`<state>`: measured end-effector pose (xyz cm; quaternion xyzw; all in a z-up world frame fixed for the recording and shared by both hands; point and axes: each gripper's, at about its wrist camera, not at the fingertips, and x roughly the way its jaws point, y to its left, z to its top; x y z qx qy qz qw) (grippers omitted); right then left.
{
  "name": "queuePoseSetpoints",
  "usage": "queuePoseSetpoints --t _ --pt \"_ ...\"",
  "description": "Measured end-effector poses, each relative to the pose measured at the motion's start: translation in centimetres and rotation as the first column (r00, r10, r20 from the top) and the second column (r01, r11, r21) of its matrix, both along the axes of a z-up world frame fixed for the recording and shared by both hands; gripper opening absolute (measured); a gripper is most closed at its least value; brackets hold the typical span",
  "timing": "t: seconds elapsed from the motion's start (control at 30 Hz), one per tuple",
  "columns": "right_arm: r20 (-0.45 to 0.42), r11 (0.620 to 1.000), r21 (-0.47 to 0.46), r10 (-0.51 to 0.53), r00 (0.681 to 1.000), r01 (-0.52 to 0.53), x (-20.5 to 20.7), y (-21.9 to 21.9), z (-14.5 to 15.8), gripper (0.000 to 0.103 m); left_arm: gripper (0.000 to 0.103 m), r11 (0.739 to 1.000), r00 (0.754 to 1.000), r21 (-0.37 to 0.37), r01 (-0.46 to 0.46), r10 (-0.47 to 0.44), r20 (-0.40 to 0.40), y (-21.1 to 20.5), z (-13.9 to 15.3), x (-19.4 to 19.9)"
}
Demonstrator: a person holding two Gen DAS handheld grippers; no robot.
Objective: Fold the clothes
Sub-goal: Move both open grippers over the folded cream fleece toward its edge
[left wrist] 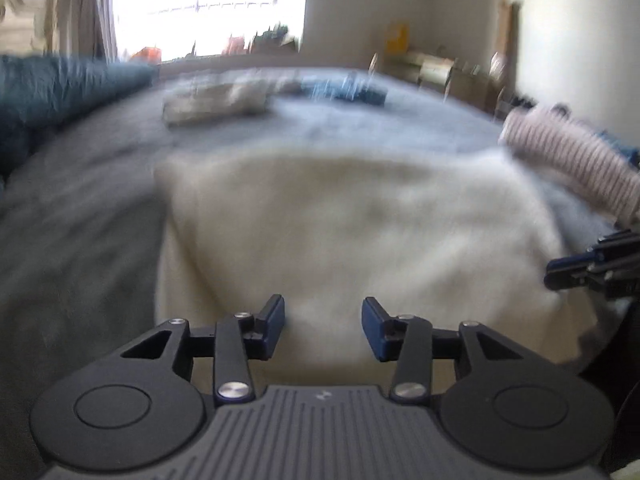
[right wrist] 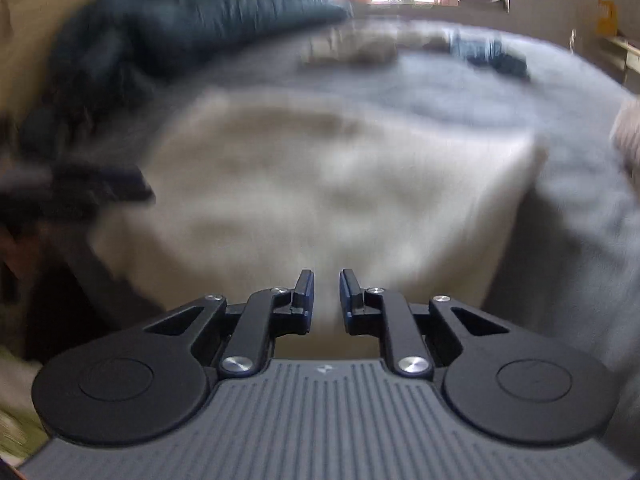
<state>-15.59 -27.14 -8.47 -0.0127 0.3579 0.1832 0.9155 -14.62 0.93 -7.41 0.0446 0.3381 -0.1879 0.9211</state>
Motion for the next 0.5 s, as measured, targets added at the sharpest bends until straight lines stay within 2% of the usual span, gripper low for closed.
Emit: queuePoseSetpoints --t 0.03,0.07,0.13,0.23,0.33,0.37,0.43,0.5 --pt "-0.005 1.000 -0.020 -0.005 1.000 0.005 0.1 0.3 -1.2 0.012 0.044 1.000 1.000 -0.001 -0.013 0.013 -0.004 -0.2 -0.1 0.1" --pt "-0.003 1.000 -0.001 -0.017 1.000 0.017 0.0 0.2 -1.1 0.012 0.044 1.000 1.000 0.000 -0.026 0.026 -0.008 -0.3 -0.2 0.3" --pt "0.000 0.999 0.025 -0.048 0.999 0.048 0.1 0.4 0.4 0.013 0.046 0.999 0.999 0.032 -0.044 0.045 -0.031 -1.1 0.3 0.6" --pt "0.070 1.000 0.008 -0.025 0.997 0.024 -0.6 1.2 1.9 0.013 0.054 0.995 0.997 0.086 -0.049 0.054 -0.057 -2.2 0.5 1.1" --pt "0.018 0.998 -0.061 -0.024 1.000 0.025 0.0 1.7 -0.5 0.013 0.060 0.989 0.996 0.139 -0.053 0.063 -0.067 -3.4 0.5 0.9" --pt "0.016 0.998 -0.057 -0.027 1.000 0.028 -0.1 1.6 -1.2 0.013 0.060 0.986 0.995 0.154 -0.061 0.072 -0.068 -3.8 0.4 0.9" --pt "0.015 0.998 -0.029 -0.052 0.999 0.052 -0.1 1.7 -0.2 0.013 0.061 0.980 0.994 0.187 -0.070 0.085 -0.069 -4.4 0.5 1.0" --pt "0.071 0.999 -0.003 -0.053 0.996 0.053 -0.3 1.8 1.2 0.013 0.064 0.976 0.993 0.201 -0.080 0.096 -0.070 -4.8 0.6 1.1"
